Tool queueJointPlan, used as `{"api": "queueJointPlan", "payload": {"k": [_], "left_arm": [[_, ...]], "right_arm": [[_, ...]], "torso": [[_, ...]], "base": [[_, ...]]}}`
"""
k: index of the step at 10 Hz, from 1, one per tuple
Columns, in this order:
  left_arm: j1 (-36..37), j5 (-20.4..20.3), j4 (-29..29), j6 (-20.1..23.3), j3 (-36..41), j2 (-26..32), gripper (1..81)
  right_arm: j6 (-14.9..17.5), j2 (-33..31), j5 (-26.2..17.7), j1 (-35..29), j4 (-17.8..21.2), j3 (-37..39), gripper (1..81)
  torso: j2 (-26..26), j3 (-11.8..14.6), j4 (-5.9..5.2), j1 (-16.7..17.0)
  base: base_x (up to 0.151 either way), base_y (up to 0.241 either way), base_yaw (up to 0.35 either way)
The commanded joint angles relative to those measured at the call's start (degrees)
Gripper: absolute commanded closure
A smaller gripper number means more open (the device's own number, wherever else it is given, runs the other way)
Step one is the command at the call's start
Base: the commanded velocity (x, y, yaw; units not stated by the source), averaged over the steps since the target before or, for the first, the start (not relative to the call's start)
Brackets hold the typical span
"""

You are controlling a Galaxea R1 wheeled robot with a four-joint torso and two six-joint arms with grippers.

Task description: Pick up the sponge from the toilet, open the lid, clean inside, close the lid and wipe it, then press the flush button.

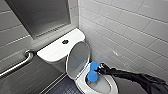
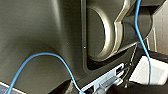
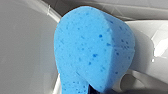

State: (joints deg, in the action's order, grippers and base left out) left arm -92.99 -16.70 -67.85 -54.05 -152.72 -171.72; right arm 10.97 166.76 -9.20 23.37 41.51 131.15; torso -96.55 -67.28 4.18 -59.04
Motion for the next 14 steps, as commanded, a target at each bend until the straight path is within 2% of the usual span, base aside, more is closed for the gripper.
{"api": "queueJointPlan", "payload": {"k": [1,4,7,9,10,13,14], "left_arm": [[-2.4,2.2,-0.4,0.0,0.3,-0.1,1.0],[-2.4,2.2,-0.3,-0.1,0.3,-0.1,1.0],[-2.5,2.0,-0.3,-0.1,0.3,-0.1,1.0],[-2.6,2.0,-0.3,-0.1,0.3,-0.3,1.0],[-2.6,2.0,-0.4,-0.1,0.3,-0.3,1.0],[-2.6,2.0,-0.5,0.0,0.3,-0.8,1.0],[-2.6,2.0,-0.5,0.2,0.3,-1.0,1.0]], "right_arm": [[-0.5,1.5,-4.9,-8.3,1.4,2.0,81.1],[-2.0,2.0,-2.7,-6.7,1.5,3.6,81.1],[-6.4,1.1,-2.4,-4.3,1.5,5.7,81.1],[-9.2,-2.0,-1.4,-2.0,1.5,3.6,81.1],[-10.4,-4.4,1.5,-0.7,1.5,0.4,81.1],[-10.5,-16.1,10.2,0.9,1.5,-17.6,81.1],[-10.5,-19.9,11.6,1.3,1.5,-22.8,81.1]], "torso": [[0.0,0.0,0.0,0.0],[0.0,0.0,0.0,0.0],[0.0,0.0,0.0,0.0],[0.0,0.0,0.0,0.0],[0.0,0.0,0.0,0.0],[0.0,0.0,0.0,0.0],[0.0,0.0,0.0,0.0]], "base": [[0.0,0.0,0.0],[0.0,0.0,0.0],[0.0,0.0,0.0],[0.0,0.0,0.0],[0.0,0.0,0.0],[0.0,0.0,0.0],[0.0,0.0,0.0]]}}
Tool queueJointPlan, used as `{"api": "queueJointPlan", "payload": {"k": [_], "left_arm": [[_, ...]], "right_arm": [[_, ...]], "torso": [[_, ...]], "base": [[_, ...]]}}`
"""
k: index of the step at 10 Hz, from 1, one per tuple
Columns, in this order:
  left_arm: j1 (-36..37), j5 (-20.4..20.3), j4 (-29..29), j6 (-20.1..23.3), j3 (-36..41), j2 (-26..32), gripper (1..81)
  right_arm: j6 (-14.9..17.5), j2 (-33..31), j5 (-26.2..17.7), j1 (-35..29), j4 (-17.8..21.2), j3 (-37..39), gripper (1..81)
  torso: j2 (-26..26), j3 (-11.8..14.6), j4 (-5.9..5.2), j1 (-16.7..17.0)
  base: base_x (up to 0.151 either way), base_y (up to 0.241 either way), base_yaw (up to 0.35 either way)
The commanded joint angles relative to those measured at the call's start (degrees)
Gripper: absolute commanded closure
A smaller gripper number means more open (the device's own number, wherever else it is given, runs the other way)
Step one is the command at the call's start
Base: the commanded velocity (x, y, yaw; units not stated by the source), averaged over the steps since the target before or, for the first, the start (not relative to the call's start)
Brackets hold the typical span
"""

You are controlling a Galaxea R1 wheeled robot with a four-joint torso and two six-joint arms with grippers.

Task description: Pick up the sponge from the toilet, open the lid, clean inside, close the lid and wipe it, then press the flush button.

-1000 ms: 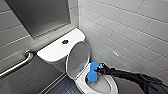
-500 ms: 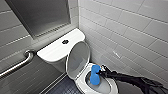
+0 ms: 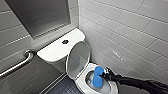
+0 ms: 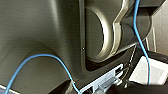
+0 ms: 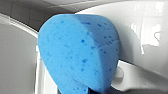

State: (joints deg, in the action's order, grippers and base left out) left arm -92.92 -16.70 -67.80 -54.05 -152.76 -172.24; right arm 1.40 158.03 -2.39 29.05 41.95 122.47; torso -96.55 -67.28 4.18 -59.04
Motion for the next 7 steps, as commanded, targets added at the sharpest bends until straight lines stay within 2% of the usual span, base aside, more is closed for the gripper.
{"api": "queueJointPlan", "payload": {"k": [1,4,7], "left_arm": [[-2.7,2.0,-0.7,0.2,0.4,-0.5,1.0],[-2.7,1.8,-0.9,0.4,0.4,-0.8,1.0],[-2.7,1.8,-1.1,0.4,0.4,-0.8,1.0]], "right_arm": [[-1.0,-13.7,6.3,-3.7,1.1,-17.4,81.1],[-1.0,-21.0,11.0,1.0,2.1,-25.5,81.1],[-1.0,-25.6,13.8,6.2,2.2,-29.7,81.1]], "torso": [[0.0,0.0,0.0,0.0],[0.0,0.0,0.0,0.0],[0.0,0.0,0.0,0.0]], "base": [[0.0,0.0,0.0],[0.0,0.0,0.0],[0.0,0.0,0.0]]}}
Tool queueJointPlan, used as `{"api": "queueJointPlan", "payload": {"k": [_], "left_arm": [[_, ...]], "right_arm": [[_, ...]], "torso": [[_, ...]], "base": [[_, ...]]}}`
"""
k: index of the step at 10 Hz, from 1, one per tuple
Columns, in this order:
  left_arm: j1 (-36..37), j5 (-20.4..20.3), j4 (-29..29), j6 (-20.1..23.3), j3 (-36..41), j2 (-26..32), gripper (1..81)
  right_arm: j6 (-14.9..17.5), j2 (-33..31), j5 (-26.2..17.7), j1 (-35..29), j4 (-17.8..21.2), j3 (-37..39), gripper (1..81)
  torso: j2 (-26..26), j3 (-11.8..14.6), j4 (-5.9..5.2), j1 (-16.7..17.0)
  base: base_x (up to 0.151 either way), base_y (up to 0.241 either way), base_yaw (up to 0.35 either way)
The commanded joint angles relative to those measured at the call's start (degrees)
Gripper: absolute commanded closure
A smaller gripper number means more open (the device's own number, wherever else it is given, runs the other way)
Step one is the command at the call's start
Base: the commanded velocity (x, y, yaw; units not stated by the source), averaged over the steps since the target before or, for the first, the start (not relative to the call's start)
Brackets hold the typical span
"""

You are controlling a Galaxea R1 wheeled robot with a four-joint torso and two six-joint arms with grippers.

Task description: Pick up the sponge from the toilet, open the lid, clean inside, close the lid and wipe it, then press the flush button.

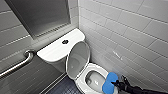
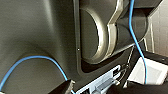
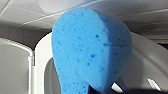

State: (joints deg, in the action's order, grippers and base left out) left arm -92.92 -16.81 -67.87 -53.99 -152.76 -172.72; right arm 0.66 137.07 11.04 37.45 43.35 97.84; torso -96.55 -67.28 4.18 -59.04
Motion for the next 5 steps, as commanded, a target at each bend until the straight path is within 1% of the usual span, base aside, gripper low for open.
{"api": "queueJointPlan", "payload": {"k": [1,2,3,5], "left_arm": [[-2.7,1.9,-1.0,0.3,0.4,-0.4,1.0],[-2.7,1.8,-1.0,0.3,0.4,-0.4,1.0],[-2.8,1.8,-1.0,0.3,0.4,-0.5,1.0],[-2.8,1.7,-1.0,0.3,0.4,-0.6,1.0]], "right_arm": [[-0.2,-5.6,1.3,-0.7,0.7,-6.4,81.1],[-0.2,-6.9,3.5,0.4,0.7,-8.8,81.1],[-0.2,-9.1,6.9,1.8,0.6,-13.3,81.1],[-0.2,-11.2,9.1,4.9,0.1,-17.1,81.1]], "torso": [[0.0,0.0,0.0,0.0],[0.0,0.0,0.0,0.0],[0.0,0.0,0.0,0.0],[0.0,0.0,0.0,0.0]], "base": [[0.0,0.0,0.0],[0.0,0.0,0.0],[0.0,0.0,0.0],[0.0,0.0,0.0]]}}
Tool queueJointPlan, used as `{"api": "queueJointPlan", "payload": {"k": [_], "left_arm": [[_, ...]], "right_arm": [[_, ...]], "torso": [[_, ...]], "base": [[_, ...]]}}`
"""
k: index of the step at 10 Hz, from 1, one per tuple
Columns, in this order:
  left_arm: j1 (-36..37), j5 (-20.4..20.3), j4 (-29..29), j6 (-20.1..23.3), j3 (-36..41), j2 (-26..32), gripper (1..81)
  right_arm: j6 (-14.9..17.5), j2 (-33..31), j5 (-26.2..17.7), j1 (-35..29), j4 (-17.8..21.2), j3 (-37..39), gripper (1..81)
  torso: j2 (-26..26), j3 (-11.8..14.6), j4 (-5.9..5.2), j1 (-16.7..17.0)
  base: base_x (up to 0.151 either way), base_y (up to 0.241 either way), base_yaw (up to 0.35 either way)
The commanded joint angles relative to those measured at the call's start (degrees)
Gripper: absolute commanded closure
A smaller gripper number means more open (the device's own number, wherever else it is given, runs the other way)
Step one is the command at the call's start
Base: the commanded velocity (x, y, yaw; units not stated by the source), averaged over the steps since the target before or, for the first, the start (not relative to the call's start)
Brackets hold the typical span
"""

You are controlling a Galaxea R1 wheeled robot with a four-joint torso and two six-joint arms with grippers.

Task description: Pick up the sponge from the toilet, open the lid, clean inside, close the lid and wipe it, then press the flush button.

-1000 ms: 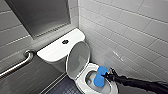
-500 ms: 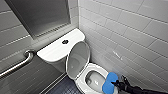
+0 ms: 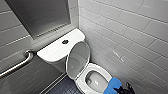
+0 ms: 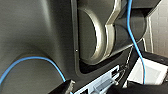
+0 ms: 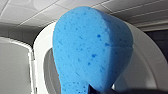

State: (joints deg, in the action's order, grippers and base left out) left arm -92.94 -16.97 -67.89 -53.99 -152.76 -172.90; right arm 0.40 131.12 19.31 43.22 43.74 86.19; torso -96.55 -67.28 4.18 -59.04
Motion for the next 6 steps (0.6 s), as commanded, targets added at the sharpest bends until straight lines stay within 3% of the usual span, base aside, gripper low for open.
{"api": "queueJointPlan", "payload": {"k": [1,4,6], "left_arm": [[-2.9,1.8,-1.0,0.3,0.4,-0.4,1.0],[-3.2,1.7,-1.2,0.3,0.4,-0.4,1.0],[-3.2,1.7,-1.2,0.4,0.4,-0.4,1.0]], "right_arm": [[0.3,-6.3,2.4,1.3,-0.4,-7.4,81.1],[0.7,-9.3,6.5,8.7,-0.5,-12.1,81.1],[0.7,-13.0,6.6,12.9,-1.8,-18.2,81.1]], "torso": [[0.0,0.0,0.0,0.0],[0.0,0.0,0.0,0.0],[0.0,0.0,0.0,0.0]], "base": [[0.0,0.0,0.0],[0.0,0.0,0.0],[0.0,0.0,0.0]]}}
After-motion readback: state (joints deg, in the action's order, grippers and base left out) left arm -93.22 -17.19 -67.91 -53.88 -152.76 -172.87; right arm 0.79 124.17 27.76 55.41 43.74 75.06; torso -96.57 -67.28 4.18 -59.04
